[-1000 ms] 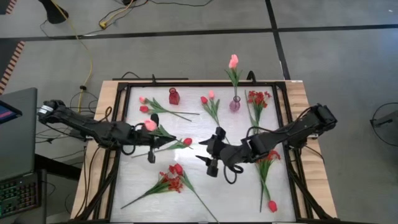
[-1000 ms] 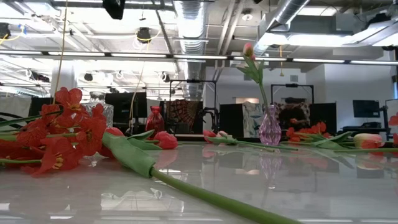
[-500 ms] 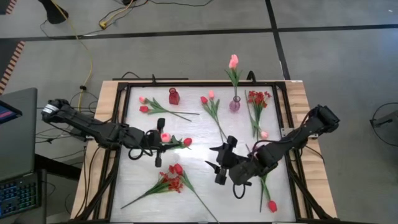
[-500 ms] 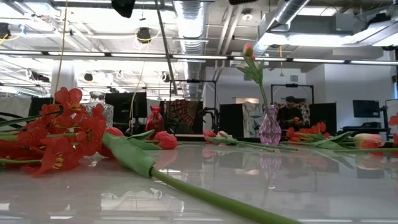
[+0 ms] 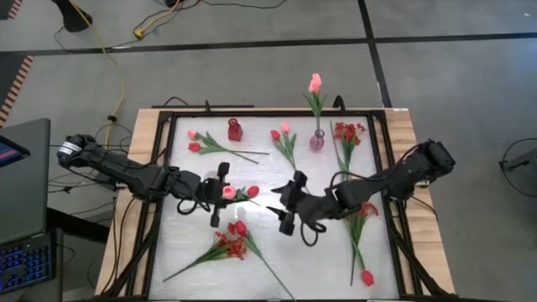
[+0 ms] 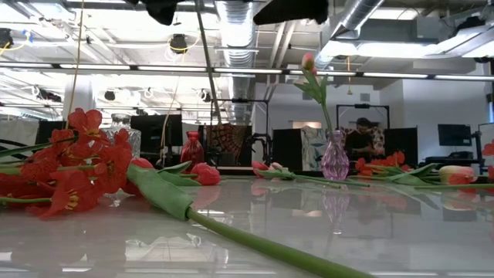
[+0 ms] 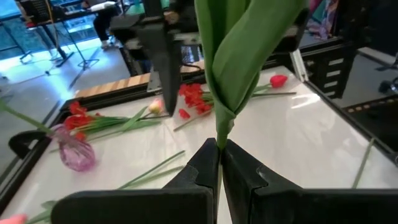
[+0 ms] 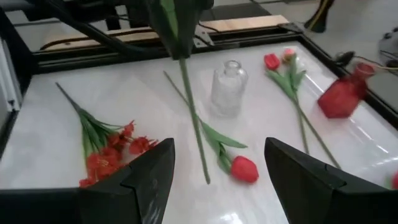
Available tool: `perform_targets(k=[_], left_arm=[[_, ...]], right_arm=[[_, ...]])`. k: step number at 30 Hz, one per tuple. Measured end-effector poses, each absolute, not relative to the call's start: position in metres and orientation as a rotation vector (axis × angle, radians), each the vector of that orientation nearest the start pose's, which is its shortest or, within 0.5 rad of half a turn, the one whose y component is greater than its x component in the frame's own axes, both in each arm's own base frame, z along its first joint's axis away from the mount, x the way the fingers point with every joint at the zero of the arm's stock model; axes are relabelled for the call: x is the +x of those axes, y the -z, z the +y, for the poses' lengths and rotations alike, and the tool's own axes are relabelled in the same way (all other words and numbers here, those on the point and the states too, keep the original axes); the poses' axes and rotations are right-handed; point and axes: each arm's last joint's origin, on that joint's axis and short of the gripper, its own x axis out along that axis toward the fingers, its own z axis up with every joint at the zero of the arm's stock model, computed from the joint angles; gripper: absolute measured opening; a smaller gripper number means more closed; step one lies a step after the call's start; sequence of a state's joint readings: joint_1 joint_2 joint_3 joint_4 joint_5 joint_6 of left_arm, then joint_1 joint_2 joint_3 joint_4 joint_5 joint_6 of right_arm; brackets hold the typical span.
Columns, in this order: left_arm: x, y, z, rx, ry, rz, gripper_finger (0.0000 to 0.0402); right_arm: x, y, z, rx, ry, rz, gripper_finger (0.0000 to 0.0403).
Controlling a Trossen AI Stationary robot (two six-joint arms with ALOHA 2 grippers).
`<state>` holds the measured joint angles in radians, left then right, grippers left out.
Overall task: Sort flowers into vase by color
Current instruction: Put the pink tulip into the purple vase
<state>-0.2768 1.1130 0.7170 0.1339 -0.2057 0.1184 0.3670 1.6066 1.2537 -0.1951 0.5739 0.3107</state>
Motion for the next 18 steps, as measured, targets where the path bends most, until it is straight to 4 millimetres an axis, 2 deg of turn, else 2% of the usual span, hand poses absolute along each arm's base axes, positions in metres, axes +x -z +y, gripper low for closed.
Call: perform_targets(k=[6, 12, 18], left_arm=[[0.238, -0.279, -0.062, 0.165, 0.102, 0.222, 0.0000], [0.239, -0.283, -0.063, 0.144, 0.126, 0.173, 0.0000], [0.245, -0.278, -0.064, 0.126, 0.130, 0.186, 0.0000]], right_arm=[[0.355, -0.296, 0.104, 0.062, 0.182, 0.380, 0.0276], [0.373, -0.279, 0.098, 0.040, 0.097, 0.380, 0.0276], [0.383, -0.275, 0.095, 0.024, 0.075, 0.331, 0.0276]])
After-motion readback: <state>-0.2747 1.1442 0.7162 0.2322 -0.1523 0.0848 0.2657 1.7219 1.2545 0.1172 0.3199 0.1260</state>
